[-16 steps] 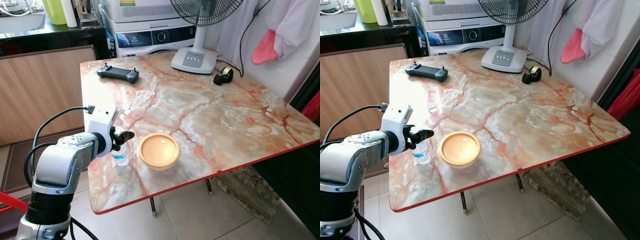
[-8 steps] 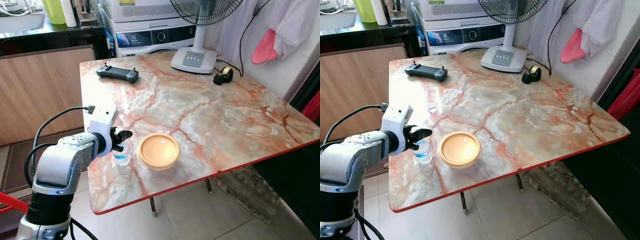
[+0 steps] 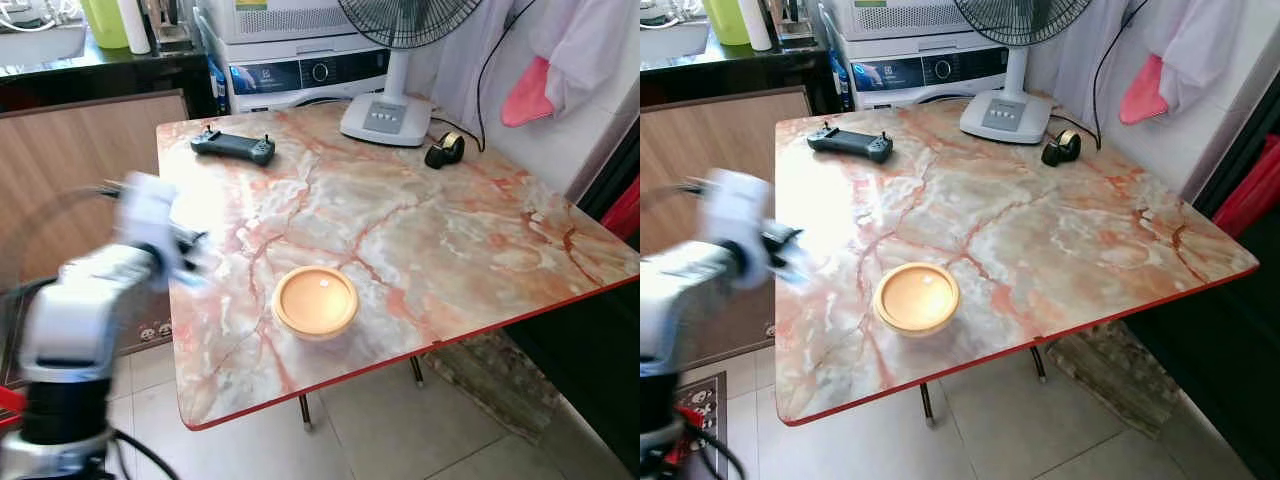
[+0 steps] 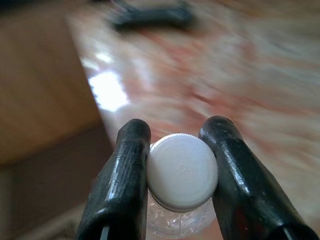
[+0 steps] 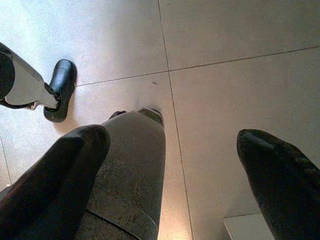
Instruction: Restocking fridge
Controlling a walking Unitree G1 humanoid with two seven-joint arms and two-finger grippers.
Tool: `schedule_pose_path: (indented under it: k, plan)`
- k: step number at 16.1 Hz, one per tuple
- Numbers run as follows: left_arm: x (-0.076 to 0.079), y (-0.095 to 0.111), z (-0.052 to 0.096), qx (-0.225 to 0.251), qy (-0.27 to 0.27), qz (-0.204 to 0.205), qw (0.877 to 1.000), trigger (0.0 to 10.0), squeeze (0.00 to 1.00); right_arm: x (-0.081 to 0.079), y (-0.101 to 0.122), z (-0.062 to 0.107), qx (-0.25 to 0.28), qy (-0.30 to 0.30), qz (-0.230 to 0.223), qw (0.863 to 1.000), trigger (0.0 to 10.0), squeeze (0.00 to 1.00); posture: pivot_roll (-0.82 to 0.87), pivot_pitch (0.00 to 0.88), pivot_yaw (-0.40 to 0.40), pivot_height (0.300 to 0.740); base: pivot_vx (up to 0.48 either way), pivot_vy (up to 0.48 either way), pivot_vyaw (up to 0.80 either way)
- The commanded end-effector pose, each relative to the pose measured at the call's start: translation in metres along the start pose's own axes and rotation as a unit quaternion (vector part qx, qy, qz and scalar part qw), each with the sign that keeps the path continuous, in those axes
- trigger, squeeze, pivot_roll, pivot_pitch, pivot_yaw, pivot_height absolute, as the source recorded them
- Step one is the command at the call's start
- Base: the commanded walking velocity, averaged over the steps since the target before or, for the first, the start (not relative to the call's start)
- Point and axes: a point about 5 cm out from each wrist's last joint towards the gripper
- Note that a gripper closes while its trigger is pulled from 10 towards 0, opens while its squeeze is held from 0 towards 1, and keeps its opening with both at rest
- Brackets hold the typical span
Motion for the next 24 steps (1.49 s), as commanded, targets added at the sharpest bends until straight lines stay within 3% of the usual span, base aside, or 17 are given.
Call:
schedule_pose_path:
  k: [1,2,4,5,6,7,9,11,12,13,15,16,18,19,21,24]
  plan:
    - [-0.025,-0.004,0.007,0.013,0.062,-0.007,0.998,7.1,0.0,0.001,-0.002,0.001,-0.003,0.0,0.0,1.0,10.0,0.0,0.22,0.0,-0.049,0.74,0.0,0.0,0.0]
    - [-0.032,-0.008,0.009,0.014,0.073,-0.005,0.997,10.0,0.0,0.001,-0.002,0.001,-0.003,0.0,0.0,1.0,10.0,0.0,0.23,0.0,-0.05,0.74,0.0,0.0,0.0]
    - [-0.059,-0.04,0.02,0.019,0.134,0.055,0.989,10.0,0.0,0.002,-0.002,0.001,-0.005,0.001,0.002,1.0,10.0,0.0,0.23,0.002,-0.057,0.74,0.0,0.0,0.0]
    - [-0.079,-0.076,0.028,0.008,0.207,0.106,0.973,10.0,0.0,0.003,-0.002,0.001,-0.006,0.0,0.004,1.0,10.0,0.0,0.24,0.0,-0.057,0.74,0.0,0.0,0.0]
    - [-0.089,-0.114,0.036,-0.027,0.249,0.145,0.957,10.0,0.0,0.003,-0.002,0.001,-0.005,0.0,0.003,1.0,10.0,0.0,0.23,0.001,-0.055,0.74,0.0,0.0,0.0]
    - [-0.091,-0.158,0.047,-0.082,0.279,0.142,0.946,10.0,0.0,0.003,-0.002,0.001,-0.003,0.0,0.0,1.0,10.0,0.0,0.22,0.0,-0.054,0.74,0.0,0.0,0.0]
    - [-0.078,-0.199,0.057,-0.137,0.264,0.111,0.948,10.0,0.0,0.003,-0.003,0.001,0.005,-0.011,-0.018,1.0,10.0,0.0,0.22,0.0,-0.048,0.74,0.0,0.0,0.0]
    - [-0.053,-0.24,0.067,-0.19,0.233,0.111,0.947,10.0,0.0,0.003,-0.004,0.002,0.016,-0.027,-0.061,0.998,10.0,0.0,0.21,0.0,-0.043,0.74,0.0,0.0,0.0]
    - [-0.044,-0.248,0.067,-0.198,0.218,0.104,0.95,10.0,0.0,0.003,-0.005,0.002,0.018,-0.03,-0.072,0.997,10.0,0.0,0.21,0.0,-0.043,0.74,0.0,0.0,0.0]
    - [-0.026,-0.267,0.067,-0.214,0.182,0.08,0.956,10.0,0.0,0.002,-0.005,0.001,0.022,-0.038,-0.093,0.995,10.0,0.0,0.21,0.0,-0.038,0.74,0.0,0.0,0.0]
    - [-0.003,-0.293,0.072,-0.251,0.145,0.083,0.954,10.0,0.0,0.001,-0.005,0.001,0.033,-0.048,-0.121,0.991,10.0,0.0,0.19,0.0,-0.029,0.74,0.0,0.0,0.0]
    - [0.004,-0.301,0.075,-0.267,0.136,0.081,0.951,10.0,0.0,0.001,-0.005,0.001,0.039,-0.054,-0.137,0.988,10.0,0.0,0.19,0.0,-0.028,0.74,0.0,0.0,0.0]
    - [0.025,-0.313,0.075,-0.302,0.071,0.007,0.951,10.0,0.0,0.001,-0.006,0.002,0.068,-0.08,-0.199,0.974,10.0,0.0,0.19,0.0,-0.025,0.74,0.0,0.0,0.0]
    - [0.032,-0.317,0.075,-0.313,0.046,-0.01,0.949,10.0,0.0,0.0,-0.006,0.002,0.081,-0.089,-0.227,0.967,10.0,0.0,0.19,0.0,-0.018,0.74,0.0,0.0,0.0]
    - [0.041,-0.326,0.078,-0.332,0.027,-0.005,0.943,10.0,0.0,-0.001,-0.004,0.003,0.098,-0.086,-0.233,0.964,10.0,0.0,0.18,0.0,-0.014,0.74,0.0,0.0,0.0]
    - [0.047,-0.33,0.08,-0.344,0.011,-0.003,0.939,10.0,0.0,-0.004,-0.003,0.002,0.097,-0.073,-0.204,0.972,10.0,0.0,0.17,0.0,-0.007,0.74,0.0,0.0,0.0]
Point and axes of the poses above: a point about 5 cm out from each wrist's last joint towards the gripper, its own z axis pointing back from the gripper into the wrist, its own y axis along the axis of the wrist's last joint, x = y × z, and after that the axes turned 3 degrees about -z, right-handed
